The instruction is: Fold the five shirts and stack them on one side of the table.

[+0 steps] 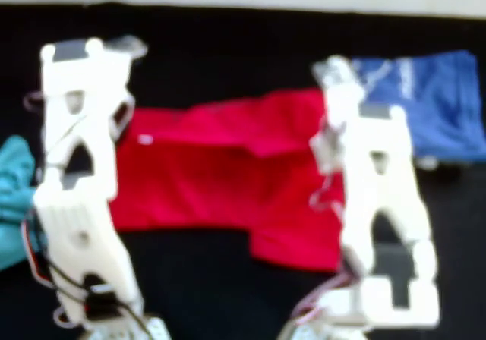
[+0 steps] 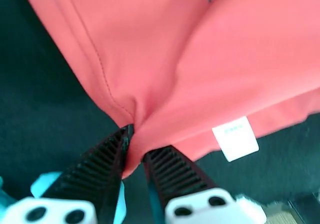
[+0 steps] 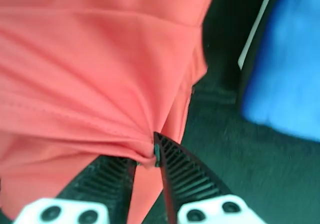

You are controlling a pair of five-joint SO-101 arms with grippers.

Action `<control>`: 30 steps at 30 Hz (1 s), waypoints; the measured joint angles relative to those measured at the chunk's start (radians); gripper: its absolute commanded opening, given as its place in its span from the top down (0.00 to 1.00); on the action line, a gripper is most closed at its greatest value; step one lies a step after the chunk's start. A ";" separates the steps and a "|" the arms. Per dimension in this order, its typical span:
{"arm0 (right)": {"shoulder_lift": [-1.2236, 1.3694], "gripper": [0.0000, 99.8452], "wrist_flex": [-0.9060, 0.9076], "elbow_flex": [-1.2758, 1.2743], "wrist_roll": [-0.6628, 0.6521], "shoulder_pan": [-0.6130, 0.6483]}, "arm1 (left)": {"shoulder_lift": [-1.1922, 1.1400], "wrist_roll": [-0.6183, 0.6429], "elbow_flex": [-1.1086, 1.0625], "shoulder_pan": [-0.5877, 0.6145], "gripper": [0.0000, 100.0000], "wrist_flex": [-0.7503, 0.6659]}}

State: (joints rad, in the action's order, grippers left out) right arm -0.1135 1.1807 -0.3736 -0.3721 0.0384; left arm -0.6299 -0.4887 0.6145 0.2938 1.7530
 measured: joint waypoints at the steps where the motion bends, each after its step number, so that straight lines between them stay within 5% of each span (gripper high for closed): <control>1: -0.054 0.99 0.000 -0.048 0.000 0.000 | 0.034 -0.020 -0.049 0.003 0.99 0.000; 7: -0.316 0.99 0.000 -0.319 -0.029 -0.005 | 0.199 -0.103 -0.336 0.035 0.99 -0.015; 16: -0.417 0.99 -0.041 -0.534 -0.087 -0.006 | 0.249 -0.107 -0.663 0.054 0.99 -0.252; 21: -0.417 0.99 -0.074 -0.574 -0.089 -0.006 | 0.250 -0.107 -0.741 0.054 0.99 -0.365; 30: -0.417 0.99 -0.021 -0.574 -0.089 -0.006 | 0.269 -0.107 -0.767 0.049 0.99 -0.338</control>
State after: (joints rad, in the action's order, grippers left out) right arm -0.5309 1.1592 -0.9475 -0.4611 0.0322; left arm -0.3613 -0.5961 -0.1527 0.3429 1.4154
